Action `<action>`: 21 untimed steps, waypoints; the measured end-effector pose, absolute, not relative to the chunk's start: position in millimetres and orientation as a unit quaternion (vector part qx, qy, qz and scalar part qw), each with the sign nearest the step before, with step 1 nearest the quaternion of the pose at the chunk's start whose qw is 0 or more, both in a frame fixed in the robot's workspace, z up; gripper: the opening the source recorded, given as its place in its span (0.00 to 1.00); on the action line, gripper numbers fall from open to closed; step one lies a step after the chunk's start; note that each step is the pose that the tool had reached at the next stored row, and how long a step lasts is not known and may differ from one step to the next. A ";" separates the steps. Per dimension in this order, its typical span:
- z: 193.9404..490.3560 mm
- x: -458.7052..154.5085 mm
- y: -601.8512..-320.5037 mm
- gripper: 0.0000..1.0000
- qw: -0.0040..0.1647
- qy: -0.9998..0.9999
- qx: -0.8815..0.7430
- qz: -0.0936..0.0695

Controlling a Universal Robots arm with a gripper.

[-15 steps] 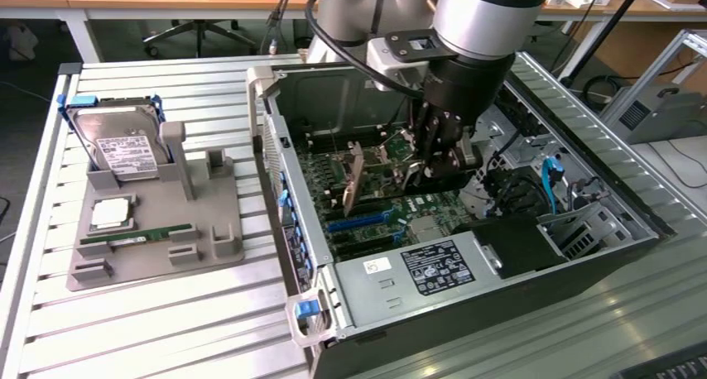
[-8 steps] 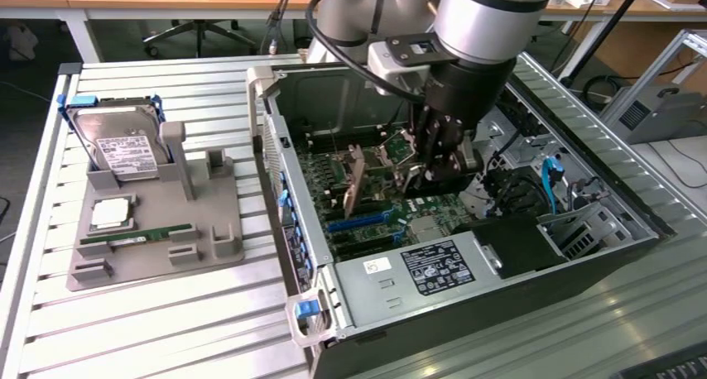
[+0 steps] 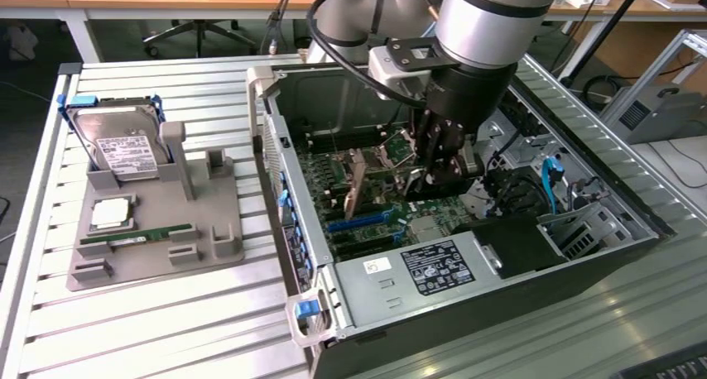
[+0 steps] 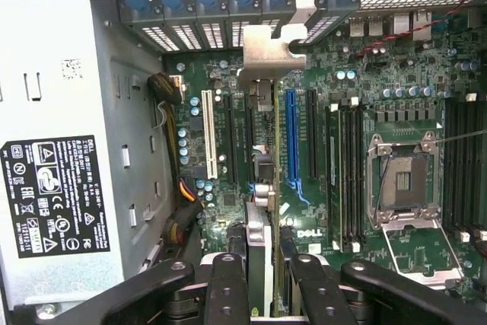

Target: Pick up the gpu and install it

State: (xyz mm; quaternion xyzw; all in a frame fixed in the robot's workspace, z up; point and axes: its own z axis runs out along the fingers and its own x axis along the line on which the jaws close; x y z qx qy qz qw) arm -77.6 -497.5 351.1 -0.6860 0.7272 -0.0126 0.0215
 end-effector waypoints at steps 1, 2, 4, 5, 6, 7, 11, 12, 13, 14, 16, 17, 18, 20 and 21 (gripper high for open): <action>350.9 -77.6 -497.8 0.27 0.022 0.727 -0.686 -0.013; 350.7 -77.6 -498.2 0.27 0.021 0.727 -0.686 -0.013; 350.4 -77.6 -498.8 0.27 0.021 0.727 -0.686 -0.013; 350.1 -77.6 -499.3 0.27 0.022 0.727 -0.686 -0.013; 349.9 -77.6 -499.5 0.27 0.022 0.727 -0.686 -0.013; 349.8 -77.6 -499.8 0.27 0.022 0.727 -0.686 -0.013; 349.0 -77.6 -501.1 0.27 0.022 0.727 -0.686 -0.013; 348.8 -77.6 -501.5 0.27 0.021 0.727 -0.686 -0.013; 348.6 -77.6 -501.9 0.27 0.022 0.727 -0.686 -0.013; 348.4 -77.6 -502.1 0.27 0.022 0.727 -0.686 -0.013; 348.2 -77.6 -502.7 0.27 0.022 0.727 -0.686 -0.013; 348.0 -77.6 -503.0 0.27 0.021 0.727 -0.686 -0.013; 347.8 -77.6 -503.3 0.27 0.021 0.727 -0.686 -0.013; 347.5 -77.6 -504.0 0.27 0.021 0.727 -0.686 -0.013; 347.4 -77.6 -504.3 0.27 0.021 0.727 -0.686 -0.013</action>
